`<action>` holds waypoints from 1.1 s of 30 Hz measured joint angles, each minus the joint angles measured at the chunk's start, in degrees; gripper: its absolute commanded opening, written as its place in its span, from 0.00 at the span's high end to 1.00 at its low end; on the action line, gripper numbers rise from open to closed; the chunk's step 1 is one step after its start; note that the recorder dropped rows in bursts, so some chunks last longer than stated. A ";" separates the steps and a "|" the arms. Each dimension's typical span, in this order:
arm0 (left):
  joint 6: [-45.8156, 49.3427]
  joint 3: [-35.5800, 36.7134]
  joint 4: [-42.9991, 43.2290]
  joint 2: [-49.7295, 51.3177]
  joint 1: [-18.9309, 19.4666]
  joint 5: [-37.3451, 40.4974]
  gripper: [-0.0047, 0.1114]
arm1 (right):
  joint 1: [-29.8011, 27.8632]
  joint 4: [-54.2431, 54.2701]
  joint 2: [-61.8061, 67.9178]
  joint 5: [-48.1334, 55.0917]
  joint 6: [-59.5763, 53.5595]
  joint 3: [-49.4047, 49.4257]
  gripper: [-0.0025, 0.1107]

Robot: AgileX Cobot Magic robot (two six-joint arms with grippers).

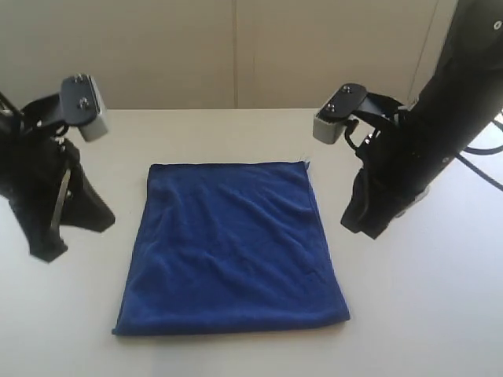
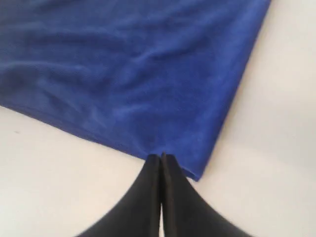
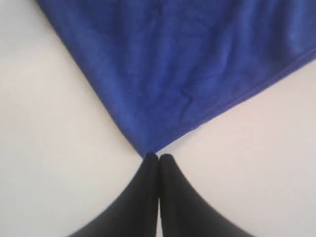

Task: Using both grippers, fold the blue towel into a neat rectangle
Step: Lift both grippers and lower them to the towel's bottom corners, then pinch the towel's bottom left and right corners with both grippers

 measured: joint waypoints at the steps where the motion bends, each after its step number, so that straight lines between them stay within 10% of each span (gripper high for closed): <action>1: -0.36 1.58 0.94 -0.59 -0.60 0.11 0.96 | 0.00 0.00 -0.11 0.27 -1.04 0.76 0.98; 11: 5.24 9.14 0.76 0.50 -1.44 -2.26 0.80 | 4.22 -0.83 -0.20 -4.99 -19.10 7.24 0.96; 18: 17.17 11.81 -3.95 1.69 -1.44 -3.96 0.47 | 7.81 -0.89 1.11 -8.97 -28.07 11.10 0.66; 23: 24.00 14.20 -5.87 3.59 -1.44 -8.73 0.45 | 7.88 -1.12 2.61 -15.53 -31.18 13.22 0.44; 33: 41.42 15.81 -18.60 9.62 -1.44 -13.54 0.45 | 7.92 -1.12 5.87 -20.41 -32.74 15.13 0.44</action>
